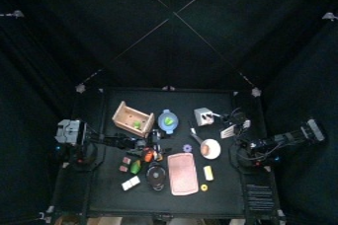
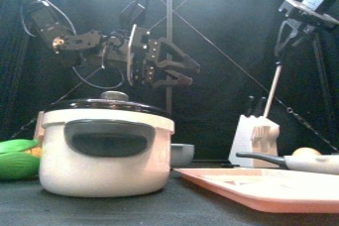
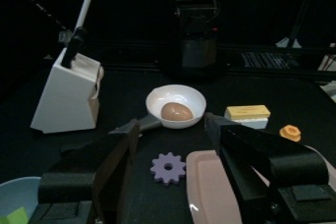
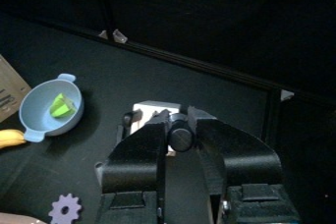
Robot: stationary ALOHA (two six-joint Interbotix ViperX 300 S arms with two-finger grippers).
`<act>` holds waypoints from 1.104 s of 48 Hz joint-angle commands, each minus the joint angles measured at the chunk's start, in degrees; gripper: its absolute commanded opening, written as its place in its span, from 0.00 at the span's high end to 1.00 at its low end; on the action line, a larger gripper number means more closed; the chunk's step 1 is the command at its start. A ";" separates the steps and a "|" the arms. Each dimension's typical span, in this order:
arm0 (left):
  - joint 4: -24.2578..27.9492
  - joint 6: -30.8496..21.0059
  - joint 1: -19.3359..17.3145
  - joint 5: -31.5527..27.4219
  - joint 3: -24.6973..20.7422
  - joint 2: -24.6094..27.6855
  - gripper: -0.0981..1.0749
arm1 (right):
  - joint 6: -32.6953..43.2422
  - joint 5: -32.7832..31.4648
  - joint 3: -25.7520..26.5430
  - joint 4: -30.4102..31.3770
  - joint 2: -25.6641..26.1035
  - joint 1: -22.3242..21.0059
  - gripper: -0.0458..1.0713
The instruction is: Place sharpener back in holder
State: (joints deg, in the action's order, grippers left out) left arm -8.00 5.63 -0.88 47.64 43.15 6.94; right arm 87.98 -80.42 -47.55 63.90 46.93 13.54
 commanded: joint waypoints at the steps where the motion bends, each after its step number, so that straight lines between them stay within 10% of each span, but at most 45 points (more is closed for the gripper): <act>1: 0.00 0.09 -0.09 0.53 -0.44 -0.44 0.14 | 0.18 0.70 0.44 0.00 -0.26 -0.70 0.51; 53: 0.00 0.18 -0.09 0.44 -0.18 -0.18 0.14 | 0.62 2.81 0.18 0.26 -0.44 -2.02 0.51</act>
State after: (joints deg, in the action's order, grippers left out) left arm -8.00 5.71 -0.79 47.64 43.51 7.12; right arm 88.42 -77.70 -47.81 63.81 46.76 11.60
